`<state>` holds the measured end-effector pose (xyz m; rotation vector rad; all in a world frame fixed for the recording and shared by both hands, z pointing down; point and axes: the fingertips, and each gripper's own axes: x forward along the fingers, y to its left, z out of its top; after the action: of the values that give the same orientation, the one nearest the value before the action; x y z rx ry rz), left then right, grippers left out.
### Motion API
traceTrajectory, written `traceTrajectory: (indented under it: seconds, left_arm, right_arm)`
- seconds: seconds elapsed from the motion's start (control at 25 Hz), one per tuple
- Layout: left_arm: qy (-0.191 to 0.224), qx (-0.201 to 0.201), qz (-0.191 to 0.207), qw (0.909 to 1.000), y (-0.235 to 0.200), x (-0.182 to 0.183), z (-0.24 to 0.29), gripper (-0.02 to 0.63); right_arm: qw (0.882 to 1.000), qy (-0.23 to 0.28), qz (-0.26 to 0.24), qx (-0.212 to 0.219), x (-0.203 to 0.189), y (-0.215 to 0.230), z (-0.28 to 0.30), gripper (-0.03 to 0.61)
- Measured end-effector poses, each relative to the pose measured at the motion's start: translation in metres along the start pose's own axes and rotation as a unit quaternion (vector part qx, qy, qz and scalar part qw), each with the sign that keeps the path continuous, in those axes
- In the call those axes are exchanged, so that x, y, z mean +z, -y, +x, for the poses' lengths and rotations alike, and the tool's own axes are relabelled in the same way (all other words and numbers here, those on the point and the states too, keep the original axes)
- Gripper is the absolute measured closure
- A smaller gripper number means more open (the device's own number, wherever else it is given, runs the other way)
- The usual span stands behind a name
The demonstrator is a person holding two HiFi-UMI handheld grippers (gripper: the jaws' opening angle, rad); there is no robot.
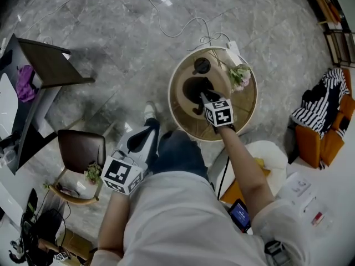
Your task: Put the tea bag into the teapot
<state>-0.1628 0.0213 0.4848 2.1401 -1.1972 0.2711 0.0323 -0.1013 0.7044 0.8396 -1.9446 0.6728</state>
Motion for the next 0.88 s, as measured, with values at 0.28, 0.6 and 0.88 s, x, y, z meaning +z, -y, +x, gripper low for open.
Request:
traceTrajectory:
  seconds: [0.28, 0.6, 0.88]
  left_arm:
    - [0.003, -0.028, 0.022, 0.9994, 0.015, 0.013, 0.009, 0.606]
    - [0.005, -0.073, 0.057, 0.9957, 0.035, 0.038, 0.024, 0.606]
    - [0.01, -0.125, 0.088, 0.9882, 0.065, 0.071, 0.039, 0.606]
  right_arm:
    - [0.999, 0.047, 0.027, -0.007, 0.011, -0.003, -0.04, 0.549]
    - [0.989, 0.131, 0.069, -0.025, 0.036, -0.01, -0.123, 0.571]
    - [0.972, 0.21, 0.097, -0.048, 0.052, -0.019, -0.216, 0.572]
